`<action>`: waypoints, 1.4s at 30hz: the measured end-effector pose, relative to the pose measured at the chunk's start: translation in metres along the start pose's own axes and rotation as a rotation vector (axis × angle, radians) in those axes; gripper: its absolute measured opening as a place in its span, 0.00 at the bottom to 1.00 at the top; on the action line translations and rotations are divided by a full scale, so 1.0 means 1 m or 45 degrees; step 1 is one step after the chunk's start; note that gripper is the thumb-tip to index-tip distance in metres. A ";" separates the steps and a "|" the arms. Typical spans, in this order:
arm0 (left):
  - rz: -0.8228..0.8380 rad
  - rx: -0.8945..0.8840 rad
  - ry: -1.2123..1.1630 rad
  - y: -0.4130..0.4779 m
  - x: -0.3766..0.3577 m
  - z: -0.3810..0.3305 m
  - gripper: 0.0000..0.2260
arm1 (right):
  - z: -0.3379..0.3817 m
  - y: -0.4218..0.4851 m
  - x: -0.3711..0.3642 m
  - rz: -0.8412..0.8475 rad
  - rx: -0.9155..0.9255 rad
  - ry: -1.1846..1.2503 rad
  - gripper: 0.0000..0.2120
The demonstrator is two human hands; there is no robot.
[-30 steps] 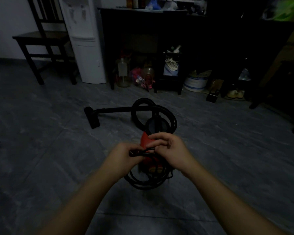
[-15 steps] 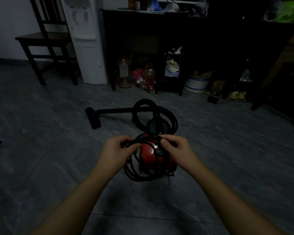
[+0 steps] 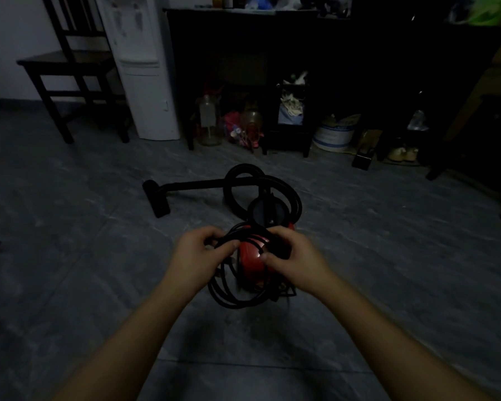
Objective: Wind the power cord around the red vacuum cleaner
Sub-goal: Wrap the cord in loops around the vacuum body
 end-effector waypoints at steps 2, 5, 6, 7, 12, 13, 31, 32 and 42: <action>0.016 0.013 -0.026 0.001 -0.001 0.001 0.04 | -0.002 -0.002 -0.003 0.029 -0.013 0.011 0.20; 0.065 0.028 -0.056 0.000 -0.003 0.003 0.05 | -0.003 -0.002 -0.003 0.028 0.006 0.002 0.19; 0.087 0.018 -0.043 -0.001 -0.004 0.003 0.05 | -0.003 -0.001 -0.002 0.020 0.019 -0.002 0.18; 0.111 0.001 -0.018 -0.001 -0.004 0.004 0.05 | -0.002 -0.001 -0.001 0.014 0.029 -0.009 0.17; 0.221 -0.157 0.198 -0.003 -0.004 0.007 0.09 | -0.002 0.001 0.007 0.007 0.005 -0.049 0.15; 0.219 -0.185 0.234 -0.003 -0.004 0.007 0.10 | -0.003 0.001 0.008 0.001 -0.005 -0.049 0.15; -0.031 0.261 -0.218 0.007 0.006 0.015 0.05 | -0.003 -0.002 0.011 -0.045 -0.108 0.085 0.07; -0.059 0.273 -0.244 0.009 0.007 0.016 0.05 | -0.004 -0.003 0.012 -0.043 -0.114 0.076 0.09; -0.145 0.115 -0.222 0.012 0.013 0.017 0.06 | -0.026 -0.006 0.011 0.103 -0.202 -0.176 0.17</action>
Point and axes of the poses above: each hand's wrist, its own y-axis towards the middle knuckle, its own x-axis out of the back of the hand, z = x × y, the point moved 2 cm from there along y, towards the middle knuckle, and after that the axes turned 12 degrees about -z, right-handed, at the moved point
